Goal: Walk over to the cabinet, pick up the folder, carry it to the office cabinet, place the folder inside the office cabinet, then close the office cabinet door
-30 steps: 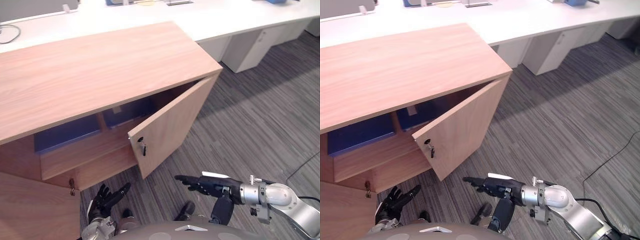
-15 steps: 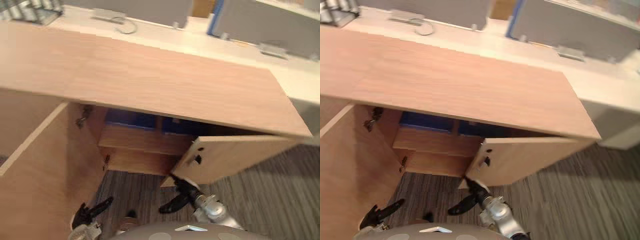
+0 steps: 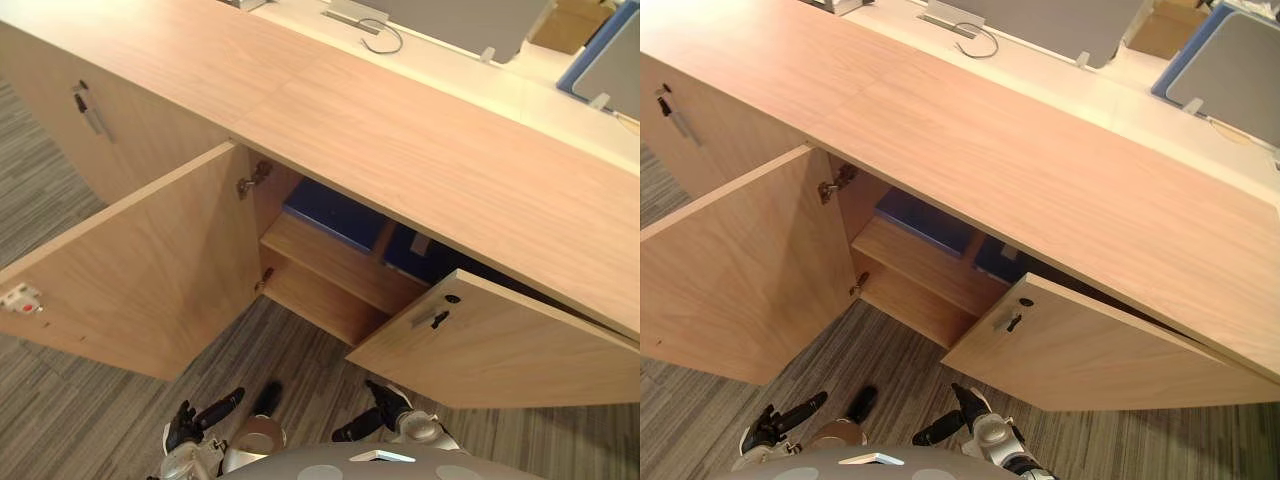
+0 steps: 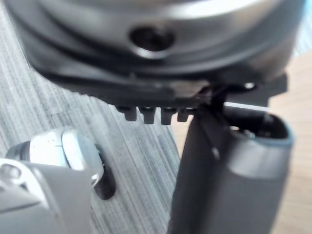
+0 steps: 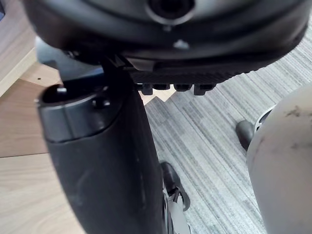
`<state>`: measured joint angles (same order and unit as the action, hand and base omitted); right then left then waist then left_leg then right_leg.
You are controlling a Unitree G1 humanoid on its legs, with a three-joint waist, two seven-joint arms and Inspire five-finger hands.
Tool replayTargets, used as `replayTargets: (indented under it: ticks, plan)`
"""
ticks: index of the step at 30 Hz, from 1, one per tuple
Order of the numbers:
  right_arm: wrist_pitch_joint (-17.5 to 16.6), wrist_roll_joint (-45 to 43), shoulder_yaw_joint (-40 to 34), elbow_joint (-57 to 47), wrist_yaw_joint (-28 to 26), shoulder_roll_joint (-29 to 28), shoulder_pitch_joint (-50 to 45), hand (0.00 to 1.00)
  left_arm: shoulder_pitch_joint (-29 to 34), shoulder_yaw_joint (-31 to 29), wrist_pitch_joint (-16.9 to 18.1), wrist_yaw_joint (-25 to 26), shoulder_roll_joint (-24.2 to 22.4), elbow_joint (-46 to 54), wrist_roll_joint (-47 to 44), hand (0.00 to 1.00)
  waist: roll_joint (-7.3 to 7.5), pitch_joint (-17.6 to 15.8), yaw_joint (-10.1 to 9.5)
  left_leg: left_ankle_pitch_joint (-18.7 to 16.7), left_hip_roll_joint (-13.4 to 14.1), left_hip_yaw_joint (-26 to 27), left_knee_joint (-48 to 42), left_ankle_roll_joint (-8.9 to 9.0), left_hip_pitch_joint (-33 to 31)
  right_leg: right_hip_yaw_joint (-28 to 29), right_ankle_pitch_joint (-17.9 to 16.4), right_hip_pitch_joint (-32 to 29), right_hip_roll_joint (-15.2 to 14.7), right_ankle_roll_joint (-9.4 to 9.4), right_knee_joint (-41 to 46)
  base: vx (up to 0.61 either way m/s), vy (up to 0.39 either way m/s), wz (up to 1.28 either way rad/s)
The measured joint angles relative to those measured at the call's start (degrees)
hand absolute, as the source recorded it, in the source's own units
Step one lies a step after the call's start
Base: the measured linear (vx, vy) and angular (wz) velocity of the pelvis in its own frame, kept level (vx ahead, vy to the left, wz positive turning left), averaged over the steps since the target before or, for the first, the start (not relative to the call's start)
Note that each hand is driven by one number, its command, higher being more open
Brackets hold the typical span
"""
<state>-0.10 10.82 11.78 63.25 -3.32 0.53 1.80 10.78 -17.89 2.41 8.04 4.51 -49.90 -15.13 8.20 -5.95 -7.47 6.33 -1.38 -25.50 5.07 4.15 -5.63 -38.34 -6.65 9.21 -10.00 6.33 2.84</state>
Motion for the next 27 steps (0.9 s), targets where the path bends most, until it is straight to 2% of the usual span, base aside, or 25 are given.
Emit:
replayTargets:
  ticks: [3,5,6,7,8,9,10,11,13,14,15,17,18,19,20,21,22,23,25,27]
  plan:
    - [-0.03,-0.01,0.02,0.11,0.0,-0.72,-0.9,1.0,-1.28,0.02,0.19,0.0,0.04,-0.02,0.03,1.0,0.42,-0.32,-0.04,1.18,-0.11,0.0,0.0,0.28,-0.33,-5.19,-1.74,2.75,0.23,0.28,0.33,-0.03,-0.07,0.83]
    - [-0.44,0.0,-0.05,0.13,0.34,-0.96,-0.68,1.0,-2.38,0.09,0.29,0.02,0.01,-0.02,0.02,1.0,0.55,-0.71,0.15,1.41,0.35,3.92,-0.01,0.03,-1.73,-8.5,-2.28,3.51,-0.15,0.82,1.1,-0.04,-0.061,0.93]
    - [-0.6,0.03,-0.54,0.21,0.57,-0.89,-0.43,1.0,-2.93,0.1,0.3,0.09,0.05,-0.06,0.03,1.0,0.44,-1.27,0.96,1.69,2.1,14.16,-0.28,-1.27,-3.04,-11.4,-2.09,4.4,-0.36,1.19,1.27,-0.04,0.011,1.12]
    - [-0.75,0.02,-1.11,1.11,1.07,-0.6,0.17,1.0,-3.53,0.09,0.33,0.16,0.04,-0.28,0.02,1.0,0.41,-1.62,1.7,2.41,4.44,27.61,-2.08,-2.91,-4.37,-13.6,-1.83,5.22,-0.65,1.65,1.4,-0.03,0.046,1.1]
    - [-0.74,0.02,-1.15,1.67,1.25,-0.46,0.53,1.0,-3.72,0.19,0.35,0.15,0.0,-0.29,0.02,1.0,0.11,-1.88,1.9,2.79,5.76,34.31,-3.1,-3.41,-4.88,-13.98,-1.71,5.52,-0.94,1.87,1.52,0.04,0.122,0.89]
    - [-0.71,0.11,-2.33,2.47,1.51,-0.13,1.35,1.0,-4.04,0.46,0.37,0.11,-0.02,-0.29,0.08,1.0,-0.47,-2.66,2.32,3.47,7.81,47.2,-5.34,-4.62,-5.38,-15.17,-1.34,6.07,-1.75,2.52,1.59,0.07,0.179,0.61]
    - [-0.72,0.18,-3.66,2.53,1.65,0.37,1.71,1.0,-4.08,0.99,0.5,0.14,0.16,-0.28,0.14,1.0,-0.58,-2.83,2.69,2.36,8.55,56.11,-7.42,-7.15,-5.96,-15.76,-0.89,5.86,-2.94,3.29,1.85,0.1,0.187,0.51]
    - [-0.72,0.21,-4.6,2.54,1.66,0.41,1.93,1.0,-4.07,1.18,0.64,0.2,0.3,-0.29,0.15,1.0,-0.61,-3.05,2.84,1.45,8.91,59.4,-8.31,-8.09,-5.95,-16.17,-0.59,5.86,-3.82,3.75,2.07,0.12,0.198,0.26]
    - [-0.91,0.22,-8.14,3.0,1.89,-0.26,2.73,1.0,-3.98,1.3,1.05,0.2,0.36,-0.29,0.33,1.0,-0.63,-3.7,3.13,-4.61,9.08,69.61,-14.16,-10.53,-6.12,-17.93,0.3,6.09,-7.35,5.08,3.75,0.19,0.269,0.11]
    - [-1.08,0.21,-9.17,3.13,2.04,-0.43,2.7,1.0,-3.94,1.3,1.13,0.21,0.34,-0.28,0.38,1.0,-0.7,-3.73,3.34,-6.57,9.55,72.01,-15.78,-10.77,-5.95,-18.69,0.55,6.39,-8.13,5.25,4.49,0.22,0.29,0.49]
    - [-1.5,0.18,-10.67,3.46,2.22,-0.38,2.16,1.0,-4.42,1.33,1.39,0.2,-0.26,-0.14,0.4,1.0,-1.28,-3.55,4.42,-10.28,10.33,75.85,-18.71,-10.93,-5.64,-21.42,1.46,7.35,-9.27,4.83,6.16,0.17,0.199,0.7]
    - [-1.5,-0.03,-13.54,3.63,2.33,-0.35,1.3,1.0,-5.17,1.35,2.13,0.01,-1.64,0.34,0.4,1.0,-2.2,-3.77,5.56,-12.46,10.85,77.17,-20.44,-11.61,-5.0,-24.53,2.02,7.88,-10.66,3.49,9.49,0.19,0.265,0.84]
    - [-1.79,0.0,-14.27,3.95,2.35,-0.38,1.11,1.0,-5.29,1.26,2.5,0.12,-2.28,0.43,0.3,1.0,-2.81,-4.16,5.48,-12.89,10.33,75.88,-20.4,-11.68,-4.99,-24.34,0.61,7.86,-9.36,3.17,7.71,0.15,0.223,0.64]
    - [-2.0,-0.13,-15.46,3.93,2.35,-0.4,0.99,1.0,-5.36,1.21,2.48,0.07,-2.45,0.54,0.28,1.0,-2.54,-3.97,5.88,-13.04,9.47,74.78,-20.16,-11.83,-4.87,-24.63,0.52,7.7,-7.86,3.22,5.8,0.08,0.138,0.63]
    - [-2.09,-0.11,-17.01,3.5,2.47,-0.18,0.6,1.0,-5.64,1.17,2.48,0.07,-2.72,0.62,0.28,1.0,-3.39,-4.11,6.22,-13.24,8.03,73.34,-19.7,-12.02,-4.76,-26.98,0.42,8.0,-6.39,2.74,3.5,0.02,0.068,0.6]
    - [-2.18,-0.09,-17.7,3.34,2.58,0.2,0.24,1.0,-5.78,1.18,2.48,0.06,-3.25,0.79,0.28,1.0,-3.38,-3.62,6.19,-13.38,7.39,72.95,-19.5,-12.14,-4.78,-27.61,0.84,8.58,-6.25,2.84,2.76,0.02,0.096,0.66]
    - [-2.5,-0.11,-18.8,3.34,2.66,1.23,-0.14,1.0,-5.86,1.17,2.54,0.02,-4.53,1.69,0.28,1.0,-4.3,-3.25,5.99,-13.07,5.99,71.94,-18.24,-12.1,-4.79,-27.81,2.98,9.03,-6.36,3.75,2.58,0.03,0.159,0.58]
    - [-2.56,-0.47,-20.64,3.31,2.7,2.17,-0.41,1.0,-5.76,1.18,2.54,-0.13,-5.86,2.34,0.28,1.0,-6.19,-2.86,6.04,-11.79,4.56,70.67,-15.44,-12.31,-4.54,-29.26,4.66,8.84,-6.79,3.38,4.03,0.03,0.149,0.57]
    - [-2.43,-0.82,-23.41,2.82,3.02,2.94,-0.92,1.0,-5.19,0.86,2.52,-0.34,-6.9,2.79,0.26,1.0,-8.38,-2.04,6.01,-9.46,2.24,69.23,-10.11,-12.47,-3.02,-31.59,6.63,8.85,-7.47,2.04,6.26,0.02,0.147,0.41]
    - [-2.48,-2.0,-25.65,2.93,3.57,3.04,-1.52,1.0,-4.66,0.37,2.55,-0.79,-6.8,3.58,-0.08,1.0,-9.42,-1.47,6.08,-8.1,0.68,67.35,-6.8,-12.82,-2.12,-32.45,6.26,8.87,-8.61,1.17,9.13,0.03,0.11,0.45]
